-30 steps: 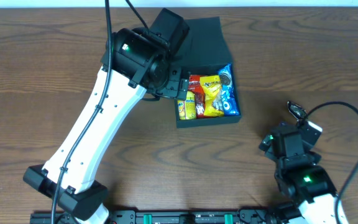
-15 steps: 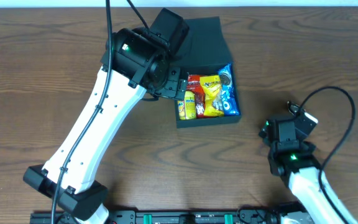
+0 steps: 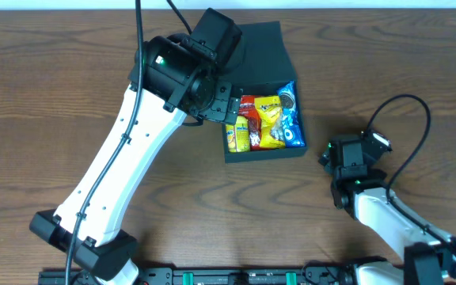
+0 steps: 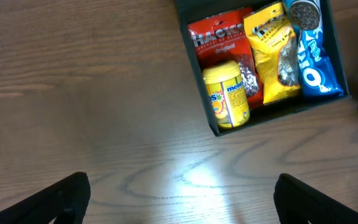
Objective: Pack container
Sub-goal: 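Release the bottle and grasp the blue Eclipse tin with the right gripper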
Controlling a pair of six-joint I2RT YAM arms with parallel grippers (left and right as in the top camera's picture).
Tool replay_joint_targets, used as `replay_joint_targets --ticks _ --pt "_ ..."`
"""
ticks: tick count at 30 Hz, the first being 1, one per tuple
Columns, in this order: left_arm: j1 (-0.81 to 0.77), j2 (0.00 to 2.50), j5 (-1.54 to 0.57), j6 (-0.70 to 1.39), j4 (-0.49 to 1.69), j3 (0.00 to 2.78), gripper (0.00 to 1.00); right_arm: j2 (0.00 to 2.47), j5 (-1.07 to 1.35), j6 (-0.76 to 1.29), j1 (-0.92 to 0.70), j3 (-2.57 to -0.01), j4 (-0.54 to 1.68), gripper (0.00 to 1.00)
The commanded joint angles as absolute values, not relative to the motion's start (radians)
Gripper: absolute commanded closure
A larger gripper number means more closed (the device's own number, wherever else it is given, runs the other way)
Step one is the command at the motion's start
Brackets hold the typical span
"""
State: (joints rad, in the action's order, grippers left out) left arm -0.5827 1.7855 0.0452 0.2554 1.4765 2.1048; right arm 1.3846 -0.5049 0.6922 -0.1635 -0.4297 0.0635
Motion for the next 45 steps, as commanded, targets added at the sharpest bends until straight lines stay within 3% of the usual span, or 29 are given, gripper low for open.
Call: replay_joint_targets --ticks 1,6,15,21,29,45 --pt "-0.578 1.762 0.064 0.229 1.476 2.111 0.05 1.414 -0.516 0.69 -0.151 -0.426 0.031 0.01" --pt "-0.578 1.762 0.064 0.219 1.477 2.111 0.05 1.441 -0.52 0.688 -0.15 -0.426 -0.007 0.01" --pt "-0.578 1.762 0.064 0.212 1.477 2.111 0.05 1.444 -0.527 0.664 -0.149 -0.426 -0.007 0.25" --pt "-0.578 1.762 0.064 0.212 1.477 2.111 0.05 1.444 -0.527 0.664 -0.149 -0.426 0.004 0.35" --pt "-0.578 1.762 0.064 0.212 1.477 2.111 0.05 1.444 -0.527 0.664 -0.149 -0.426 0.019 0.39" --pt "-0.578 1.762 0.064 0.212 1.477 2.111 0.05 1.444 -0.527 0.664 -0.149 -0.426 0.019 0.66"
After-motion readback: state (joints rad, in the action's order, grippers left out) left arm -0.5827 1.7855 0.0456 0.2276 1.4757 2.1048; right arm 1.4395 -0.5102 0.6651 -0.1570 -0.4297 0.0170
